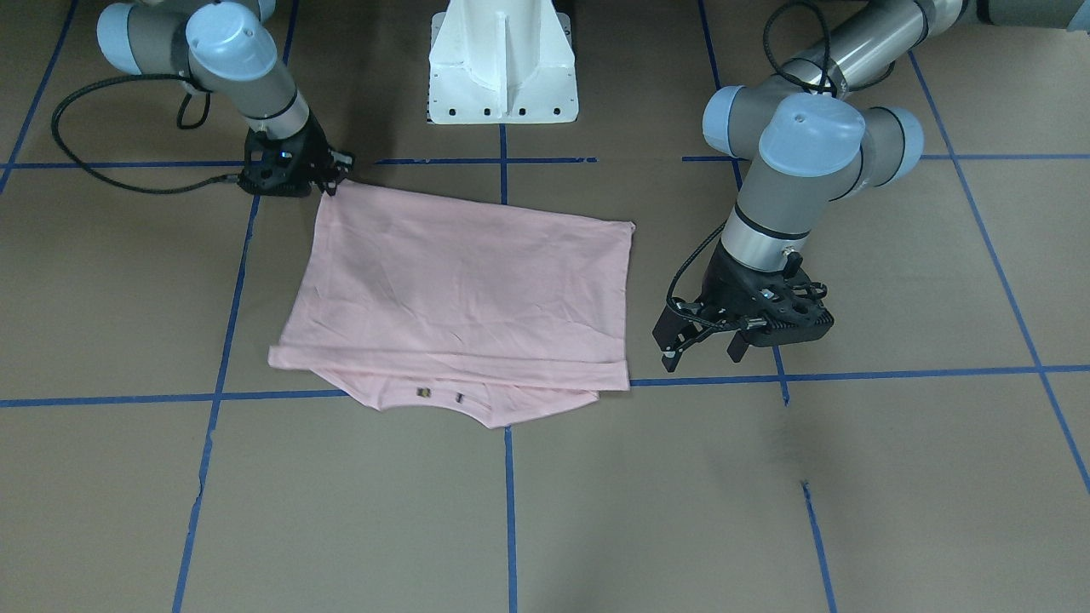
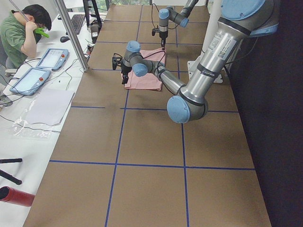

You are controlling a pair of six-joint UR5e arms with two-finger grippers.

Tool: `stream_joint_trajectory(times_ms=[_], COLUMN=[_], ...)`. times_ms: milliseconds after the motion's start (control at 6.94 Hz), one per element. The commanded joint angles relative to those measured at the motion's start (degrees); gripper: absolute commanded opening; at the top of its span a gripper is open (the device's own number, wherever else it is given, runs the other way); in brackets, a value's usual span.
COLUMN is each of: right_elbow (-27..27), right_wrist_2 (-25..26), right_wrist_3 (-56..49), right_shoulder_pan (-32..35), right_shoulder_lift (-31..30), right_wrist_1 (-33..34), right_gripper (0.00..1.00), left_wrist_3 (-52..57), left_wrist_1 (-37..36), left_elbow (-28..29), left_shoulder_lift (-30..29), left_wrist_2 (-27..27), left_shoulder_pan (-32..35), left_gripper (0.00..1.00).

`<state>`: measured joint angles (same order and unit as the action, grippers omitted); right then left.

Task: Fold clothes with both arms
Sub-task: 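Drag the folded shirt corner with the right gripper, rotating the shirt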

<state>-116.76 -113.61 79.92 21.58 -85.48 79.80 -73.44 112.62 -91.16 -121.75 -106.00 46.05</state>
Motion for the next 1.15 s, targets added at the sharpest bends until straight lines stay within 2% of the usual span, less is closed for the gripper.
stream_joint_trajectory(times_ms=[0,144,432,577,721,865,1009], right_elbow=[-5.74,-6.54,-7.69,-7.52,-6.99,-6.12,-5.93], right_wrist_2=[-1.44,-1.27,-0.13,0.92,1.28,2.68,2.78], right_wrist_3=[4.85,8.72,13.94,13.25,12.99,8.28,5.10], right_shoulder_pan=[-9.67,-11.63,-11.83,-8.95,-4.92,-1.66,1.15], right_shoulder_lift=[-5.38,-5.31,-3.65,-2.77,-0.50,2.22,3.38], right_wrist_1=[1.85,1.67,1.32,1.23,1.23,1.23,1.23], right_gripper=[0.00,0.99,1.00,1.00,1.00,1.00,1.00], left_wrist_3=[0.14,0.05,-1.69,-11.89,-19.21,-25.99,-32.32], left_wrist_1=[-0.03,0.06,-0.12,-0.12,-3.60,-10.68,-16.58], left_elbow=[-1.39,-1.48,-3.14,-6.37,-10.58,-15.66,-18.33], left_shoulder_lift=[0.20,0.20,0.46,3.94,5.63,6.52,6.01], left_wrist_2=[0.18,0.18,0.01,0.18,0.44,0.97,5.32], left_shoulder_pan=[-1.04,-2.00,-4.98,-9.35,-13.48,-17.96,-23.93], left_gripper=[1.00,1.00,1.00,1.00,0.98,0.96,0.96])
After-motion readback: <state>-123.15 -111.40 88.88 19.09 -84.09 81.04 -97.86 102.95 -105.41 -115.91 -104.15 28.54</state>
